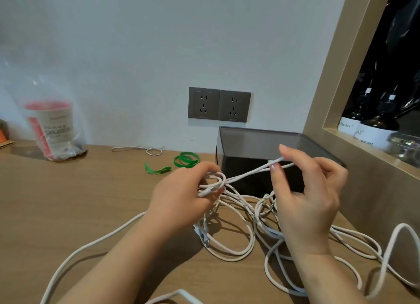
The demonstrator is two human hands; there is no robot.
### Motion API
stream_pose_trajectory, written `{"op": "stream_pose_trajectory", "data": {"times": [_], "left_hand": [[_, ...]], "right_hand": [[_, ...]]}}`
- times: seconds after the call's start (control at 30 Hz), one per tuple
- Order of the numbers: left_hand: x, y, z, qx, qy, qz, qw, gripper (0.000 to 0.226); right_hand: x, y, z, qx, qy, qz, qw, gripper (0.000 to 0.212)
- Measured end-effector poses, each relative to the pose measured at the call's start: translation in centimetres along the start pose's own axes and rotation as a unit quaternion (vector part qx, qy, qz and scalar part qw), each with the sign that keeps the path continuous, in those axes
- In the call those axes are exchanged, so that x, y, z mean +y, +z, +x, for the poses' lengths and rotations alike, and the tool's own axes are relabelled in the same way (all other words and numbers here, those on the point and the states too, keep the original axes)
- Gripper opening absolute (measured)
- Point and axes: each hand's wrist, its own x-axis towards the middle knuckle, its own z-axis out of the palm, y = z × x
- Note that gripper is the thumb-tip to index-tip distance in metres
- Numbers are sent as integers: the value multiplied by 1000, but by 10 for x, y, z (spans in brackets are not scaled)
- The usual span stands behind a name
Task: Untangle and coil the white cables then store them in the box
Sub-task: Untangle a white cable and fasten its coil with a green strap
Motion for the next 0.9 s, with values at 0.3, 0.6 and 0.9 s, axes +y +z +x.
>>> {"op": "stream_pose_trajectory", "data": {"times": [0.3,0.6,0.9], "left_hand": [[-1,4,-2,-102,-11,-65,993,17],[-4,3,1,-54,-41,-133,989,15],[-13,6,5,21,-89,-128,988,15]], "right_hand": [[2,-1,0,-41,24,-17,999,20],[-3,-2,2,-121,170,86,974,14],[-5,-5,8,-128,279,133,942,26]]}}
